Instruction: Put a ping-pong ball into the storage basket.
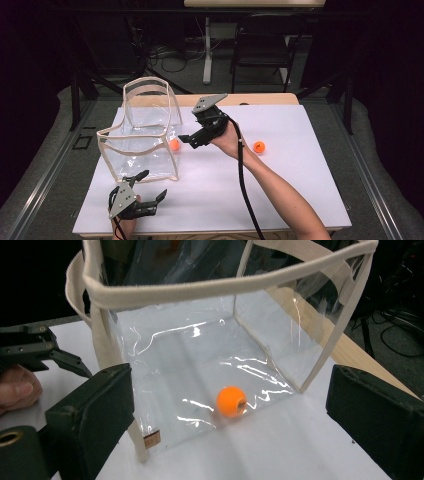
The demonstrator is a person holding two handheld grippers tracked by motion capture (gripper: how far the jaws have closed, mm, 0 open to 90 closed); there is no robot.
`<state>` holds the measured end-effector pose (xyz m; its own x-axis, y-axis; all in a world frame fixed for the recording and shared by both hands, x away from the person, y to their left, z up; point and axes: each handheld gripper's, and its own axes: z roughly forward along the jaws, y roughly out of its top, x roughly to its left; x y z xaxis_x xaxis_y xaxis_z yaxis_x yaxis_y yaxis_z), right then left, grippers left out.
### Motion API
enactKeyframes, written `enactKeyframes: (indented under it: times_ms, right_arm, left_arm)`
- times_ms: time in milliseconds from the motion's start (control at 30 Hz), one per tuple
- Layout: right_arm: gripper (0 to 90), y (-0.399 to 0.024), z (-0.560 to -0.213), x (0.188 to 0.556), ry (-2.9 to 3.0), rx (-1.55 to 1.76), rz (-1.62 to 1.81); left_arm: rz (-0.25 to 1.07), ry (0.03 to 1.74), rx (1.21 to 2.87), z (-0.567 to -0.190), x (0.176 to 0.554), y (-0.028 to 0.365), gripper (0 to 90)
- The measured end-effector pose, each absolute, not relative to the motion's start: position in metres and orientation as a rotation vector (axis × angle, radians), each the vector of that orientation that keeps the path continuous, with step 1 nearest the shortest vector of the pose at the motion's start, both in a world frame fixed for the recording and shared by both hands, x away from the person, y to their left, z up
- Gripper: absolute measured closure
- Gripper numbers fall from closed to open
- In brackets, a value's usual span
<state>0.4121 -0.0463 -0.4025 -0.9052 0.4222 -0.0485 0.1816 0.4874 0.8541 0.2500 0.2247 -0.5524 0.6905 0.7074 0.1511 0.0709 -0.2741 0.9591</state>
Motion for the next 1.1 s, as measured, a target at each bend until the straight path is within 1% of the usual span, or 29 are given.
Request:
enactKeyframes:
  times_ms: [1100]
  right_arm:
    - [2.1, -0.092, -0.445, 0.397, 2.507, 0.603, 1.317]
  left_arm:
    - [0.699, 0.623, 1.764, -0.553, 0.25, 0.224, 15.4]
